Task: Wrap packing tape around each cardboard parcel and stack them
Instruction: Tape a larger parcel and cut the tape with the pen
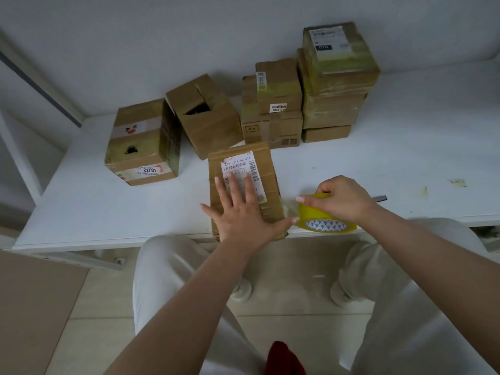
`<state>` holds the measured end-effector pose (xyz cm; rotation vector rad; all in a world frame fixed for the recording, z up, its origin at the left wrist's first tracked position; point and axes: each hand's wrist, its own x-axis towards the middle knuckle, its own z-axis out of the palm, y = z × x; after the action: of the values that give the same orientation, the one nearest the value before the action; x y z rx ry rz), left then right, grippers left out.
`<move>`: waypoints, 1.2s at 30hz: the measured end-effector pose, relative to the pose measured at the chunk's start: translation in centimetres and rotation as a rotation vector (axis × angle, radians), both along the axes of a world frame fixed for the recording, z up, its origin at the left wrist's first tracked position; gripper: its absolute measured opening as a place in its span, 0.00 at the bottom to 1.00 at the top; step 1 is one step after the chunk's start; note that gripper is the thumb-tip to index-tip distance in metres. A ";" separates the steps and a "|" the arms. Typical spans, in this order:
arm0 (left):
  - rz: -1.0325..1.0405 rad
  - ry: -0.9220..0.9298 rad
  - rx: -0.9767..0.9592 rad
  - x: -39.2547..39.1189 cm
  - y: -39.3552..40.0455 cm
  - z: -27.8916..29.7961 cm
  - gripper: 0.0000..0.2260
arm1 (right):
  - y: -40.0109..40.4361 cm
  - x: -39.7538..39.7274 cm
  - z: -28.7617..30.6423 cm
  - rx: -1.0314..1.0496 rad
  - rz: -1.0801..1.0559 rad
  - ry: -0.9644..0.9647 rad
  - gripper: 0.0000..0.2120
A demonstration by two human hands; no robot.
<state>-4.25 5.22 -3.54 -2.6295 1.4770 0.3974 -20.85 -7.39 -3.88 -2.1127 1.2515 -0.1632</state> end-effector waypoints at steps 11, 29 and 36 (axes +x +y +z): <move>0.177 0.564 -0.321 2.6 -1.0 1.5 0.58 | -1.2 0.1 7.3 0.256 0.046 -0.241 0.24; -0.158 0.792 -0.543 9.7 1.3 3.2 0.54 | 1.4 10.8 12.2 0.216 0.306 -0.314 0.29; -0.185 0.843 -0.457 10.7 0.9 0.5 0.54 | 0.6 9.9 12.6 0.281 0.347 -0.262 0.32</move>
<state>6.40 6.09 -3.08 -2.7377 2.2384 1.4309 -10.97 -6.78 8.76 -1.9518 0.6991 -0.0996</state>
